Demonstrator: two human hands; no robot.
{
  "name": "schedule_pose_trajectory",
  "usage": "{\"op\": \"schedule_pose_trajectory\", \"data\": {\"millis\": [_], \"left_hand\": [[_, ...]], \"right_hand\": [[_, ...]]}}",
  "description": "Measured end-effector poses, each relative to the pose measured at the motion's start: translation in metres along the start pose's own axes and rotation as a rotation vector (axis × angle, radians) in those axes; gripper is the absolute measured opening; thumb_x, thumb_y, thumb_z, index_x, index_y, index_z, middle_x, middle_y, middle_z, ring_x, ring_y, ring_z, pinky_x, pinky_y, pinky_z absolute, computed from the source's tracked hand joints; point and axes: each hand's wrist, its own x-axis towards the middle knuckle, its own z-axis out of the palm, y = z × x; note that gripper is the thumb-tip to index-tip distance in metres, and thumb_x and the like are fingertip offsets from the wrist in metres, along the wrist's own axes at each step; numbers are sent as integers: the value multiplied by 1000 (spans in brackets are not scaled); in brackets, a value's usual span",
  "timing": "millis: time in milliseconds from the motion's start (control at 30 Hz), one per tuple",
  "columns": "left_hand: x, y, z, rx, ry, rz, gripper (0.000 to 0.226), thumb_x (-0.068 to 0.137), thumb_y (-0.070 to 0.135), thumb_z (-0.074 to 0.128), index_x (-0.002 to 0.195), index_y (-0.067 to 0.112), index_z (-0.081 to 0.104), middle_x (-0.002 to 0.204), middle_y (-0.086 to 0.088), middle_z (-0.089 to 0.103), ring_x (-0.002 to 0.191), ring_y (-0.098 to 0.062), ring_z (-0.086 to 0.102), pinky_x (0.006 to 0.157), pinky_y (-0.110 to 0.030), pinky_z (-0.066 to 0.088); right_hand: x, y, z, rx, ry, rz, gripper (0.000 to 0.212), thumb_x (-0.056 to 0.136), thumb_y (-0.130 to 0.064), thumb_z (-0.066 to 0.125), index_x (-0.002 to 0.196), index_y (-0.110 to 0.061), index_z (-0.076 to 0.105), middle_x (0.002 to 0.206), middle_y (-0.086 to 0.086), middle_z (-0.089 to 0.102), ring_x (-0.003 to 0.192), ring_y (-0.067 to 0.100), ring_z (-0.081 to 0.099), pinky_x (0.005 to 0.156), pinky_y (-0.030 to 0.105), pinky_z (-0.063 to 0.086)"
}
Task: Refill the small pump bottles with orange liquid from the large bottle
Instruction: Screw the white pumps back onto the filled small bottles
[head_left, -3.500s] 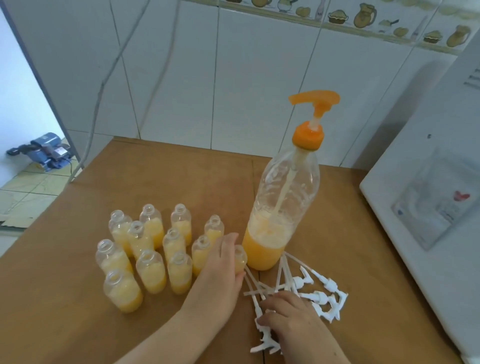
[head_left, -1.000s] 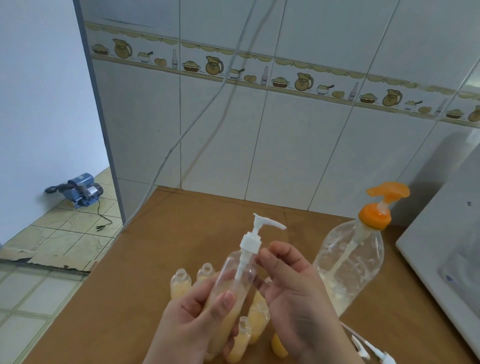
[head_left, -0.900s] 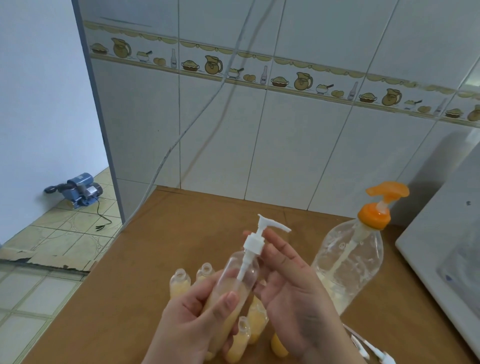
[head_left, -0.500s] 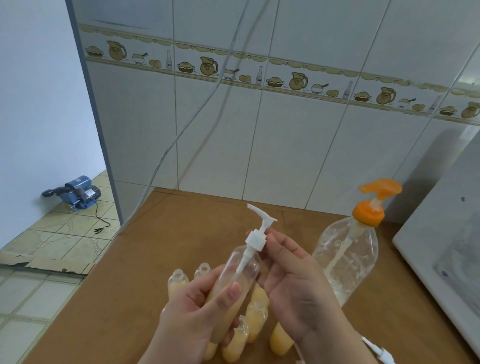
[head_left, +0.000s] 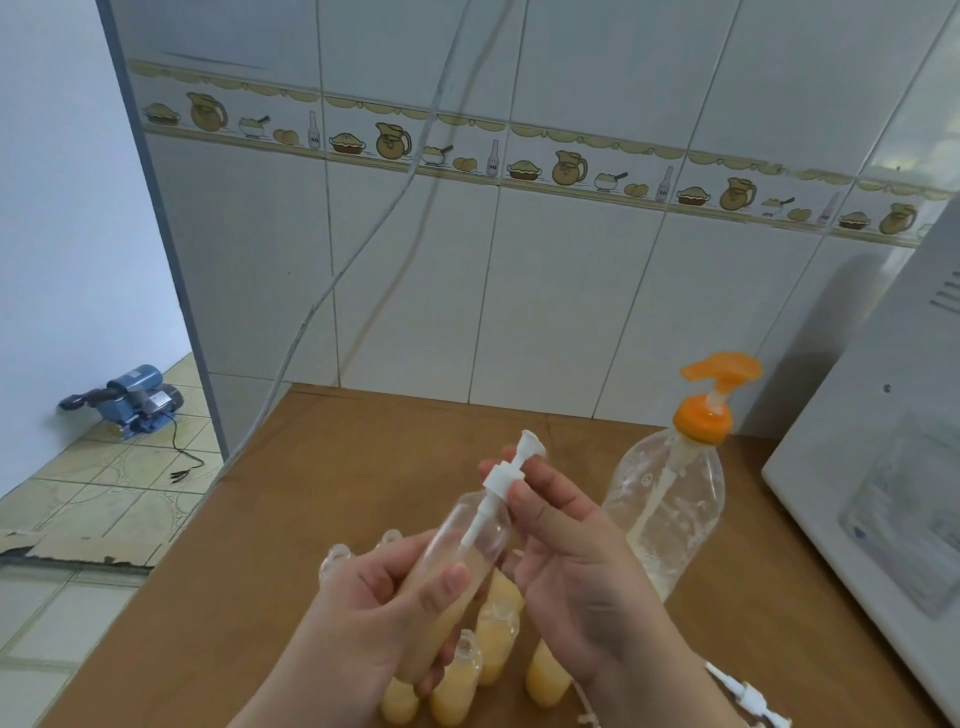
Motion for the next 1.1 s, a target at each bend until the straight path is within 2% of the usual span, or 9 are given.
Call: {"op": "schedule_pose_trajectory", "data": {"millis": [133, 200, 267, 333, 400, 500, 667, 900, 1100], "left_hand": [[-5, -13, -3, 650, 252, 370, 48, 52, 70, 67, 98, 58, 64, 90, 25, 67, 79, 1, 63, 68, -6, 45], [-11, -19, -11, 919, 313, 524, 52, 69, 74, 54, 113, 49, 58, 110, 44, 53, 95, 17, 54, 77, 2, 40], [1, -44, -5, 973, 325, 548, 56, 73, 71, 52, 122, 44, 51, 125, 44, 43, 105, 16, 50, 82, -7, 45], [5, -51, 4, 881, 259, 513, 59, 66, 79, 45, 123, 66, 37, 139, 38, 30, 124, 0, 43, 95, -29, 45], [-4, -54, 2, 808, 218, 449, 48, 63, 76, 42, 109, 82, 28, 128, 45, 38, 116, 10, 47, 97, -13, 41], [-28, -49, -30, 864, 317, 461, 36, 74, 69, 46, 110, 64, 48, 104, 35, 59, 83, 10, 60, 68, -2, 45], [-34, -90, -80, 724, 664, 189, 37, 62, 49, 63, 98, 53, 54, 94, 12, 63, 81, -6, 54, 64, -3, 40], [-18, -121, -102, 593, 531, -171, 52, 58, 21, 85, 98, 36, 55, 110, 0, 60, 98, -17, 61, 77, -32, 49], [-7, -125, -93, 570, 499, -203, 34, 71, 1, 75, 89, 27, 63, 93, 0, 69, 87, -13, 66, 69, -29, 48]], "right_hand": [[-5, 10, 4, -41, 128, -19, 21, 61, -6, 70, 82, -7, 68, 81, 10, 70, 71, 18, 66, 76, 35, 51], [-9, 15, 5, -76, 183, -19, 20, 65, -6, 70, 85, -5, 69, 74, 9, 70, 65, 17, 65, 63, 28, 52], [-16, 18, 6, -156, 169, -50, 16, 71, -6, 71, 86, -6, 71, 68, 7, 68, 59, 14, 65, 54, 23, 52], [-22, 18, 2, -345, 97, -134, 14, 64, -13, 75, 78, -13, 74, 67, 3, 68, 59, 10, 63, 55, 18, 51], [-26, 24, -3, -551, -9, -208, 14, 62, -14, 79, 74, -18, 75, 71, 0, 71, 64, 8, 63, 59, 17, 50], [-31, 43, -12, -769, -167, -340, 23, 61, -23, 86, 80, -29, 75, 81, -8, 69, 76, 8, 65, 67, 23, 51], [-32, 85, -24, -1133, -324, -421, 34, 65, -40, 80, 98, -37, 70, 94, -10, 59, 94, 1, 57, 84, 9, 40], [-12, 145, -47, -1381, -291, -571, 32, 78, -37, 59, 108, -25, 65, 104, -14, 57, 103, 1, 46, 94, 11, 32], [-10, 140, -49, -1486, -229, -620, 62, 72, -46, 57, 130, -40, 37, 117, -21, 45, 113, -9, 36, 100, 1, 17]]}}
